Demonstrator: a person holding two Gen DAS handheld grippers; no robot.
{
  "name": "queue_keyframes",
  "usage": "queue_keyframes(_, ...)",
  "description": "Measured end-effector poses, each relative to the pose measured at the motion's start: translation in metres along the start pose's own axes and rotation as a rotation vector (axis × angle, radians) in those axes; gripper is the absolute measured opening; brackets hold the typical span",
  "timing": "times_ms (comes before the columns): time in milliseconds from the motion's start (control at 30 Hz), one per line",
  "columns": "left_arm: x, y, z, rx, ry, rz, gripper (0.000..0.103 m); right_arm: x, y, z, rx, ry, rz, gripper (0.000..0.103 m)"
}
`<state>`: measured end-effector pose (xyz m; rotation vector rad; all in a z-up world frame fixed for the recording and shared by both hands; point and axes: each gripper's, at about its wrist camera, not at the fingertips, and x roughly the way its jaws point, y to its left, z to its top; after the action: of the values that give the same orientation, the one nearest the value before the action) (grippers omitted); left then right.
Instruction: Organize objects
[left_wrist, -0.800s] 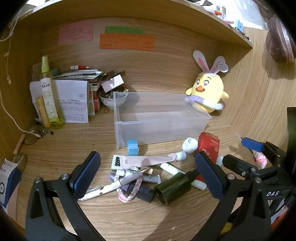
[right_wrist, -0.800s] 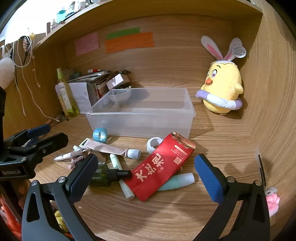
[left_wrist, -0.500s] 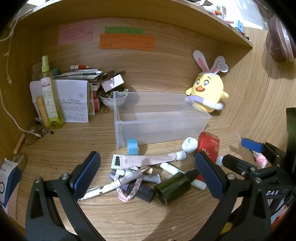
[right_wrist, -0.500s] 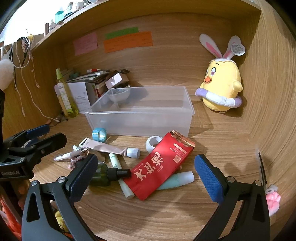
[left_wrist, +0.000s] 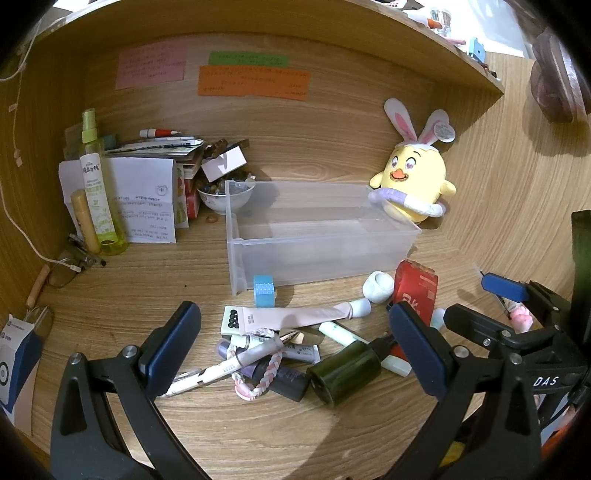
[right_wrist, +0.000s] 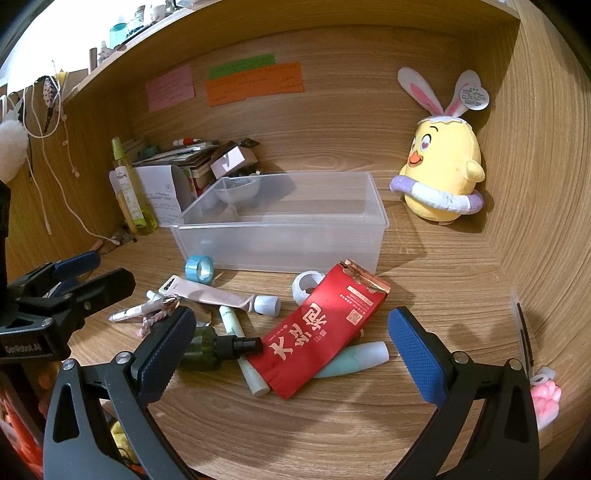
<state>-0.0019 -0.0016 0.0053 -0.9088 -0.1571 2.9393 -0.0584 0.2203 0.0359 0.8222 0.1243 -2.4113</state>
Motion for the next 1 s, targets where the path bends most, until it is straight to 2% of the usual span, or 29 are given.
queue_keyframes(533,0.004,0.007,-0.004,-0.012,0.021,-0.002,0.103,0.004,-0.004,-0.003,0.013,0.022,-0.001,0.103)
queue_keyframes(633,0.006,0.020,-0.008,-0.023,0.044,0.009,0.103,0.006,-0.008,-0.005,0.012,0.031,-0.019,0.103)
queue_keyframes(833,0.015,0.053,-0.024,-0.035,0.117,0.077,0.103,0.021,-0.021,-0.012,0.027,0.085,-0.065,0.103)
queue_keyframes(1000,0.028,0.069,-0.035,-0.052,0.167,0.049,0.103,0.044,-0.036,-0.019,0.082,0.160,-0.065,0.103)
